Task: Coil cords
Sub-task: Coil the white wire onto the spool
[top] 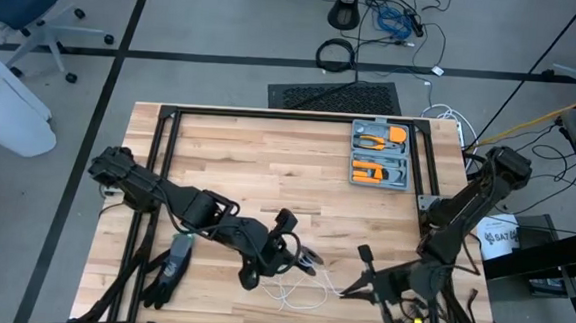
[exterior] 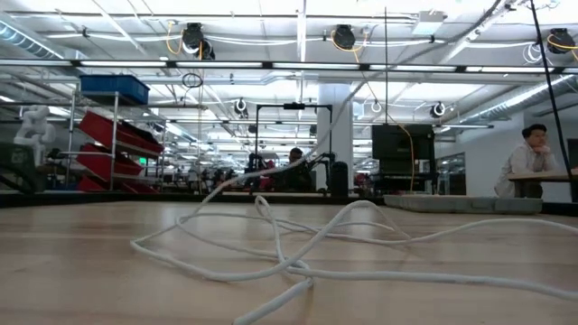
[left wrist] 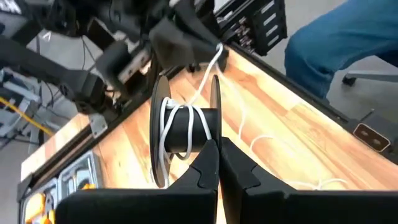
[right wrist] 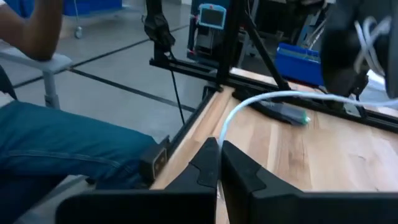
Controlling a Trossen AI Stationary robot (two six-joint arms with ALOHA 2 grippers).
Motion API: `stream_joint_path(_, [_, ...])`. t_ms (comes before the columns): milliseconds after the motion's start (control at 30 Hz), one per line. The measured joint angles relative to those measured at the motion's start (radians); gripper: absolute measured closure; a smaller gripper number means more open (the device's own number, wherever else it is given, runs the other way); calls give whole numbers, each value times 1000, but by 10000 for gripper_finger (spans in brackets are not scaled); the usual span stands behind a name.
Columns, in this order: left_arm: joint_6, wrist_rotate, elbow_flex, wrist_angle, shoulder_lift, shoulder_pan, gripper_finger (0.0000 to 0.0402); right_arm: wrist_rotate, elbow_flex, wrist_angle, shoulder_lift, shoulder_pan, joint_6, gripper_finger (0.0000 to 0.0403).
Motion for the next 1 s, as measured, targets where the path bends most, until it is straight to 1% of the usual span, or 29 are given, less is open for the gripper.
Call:
stream_joint_path(133, [-29, -2, 0, -30, 0, 9, 402, 30, 0, -2, -20, 15, -3, 403])
stream_joint_path(333, [-55, -2, 0, -39, 0, 26, 402, 36, 1, 0, -31, 15, -3, 403])
stream_joint_path(500, [-49, 3, 0, 13, 0, 23, 402, 38, 2, -60, -32, 14, 49, 403])
stream_joint_path(600, [-24, 41, 0, 70, 0, 12, 402, 70, 1, -125, -31, 7, 100, 403])
stream_joint_path(700, [10, 77, 0, 124, 0, 0, 402, 74, 2, -178, -31, -3, 152, 403])
stream_joint_path(767, [25, 81, 0, 145, 0, -5, 402, 75, 2, -185, -28, -3, 164, 403])
stream_joint_path(833, [25, 82, 0, 159, -1, -9, 402, 60, 2, -186, -24, -2, 165, 403])
stream_joint_path(900, [27, 82, 0, 175, -4, -9, 402, 16, 2, -188, -24, -2, 184, 403])
stream_joint_path(1000, [27, 82, 0, 232, -5, -9, 402, -19, 2, -209, -24, -1, 218, 403])
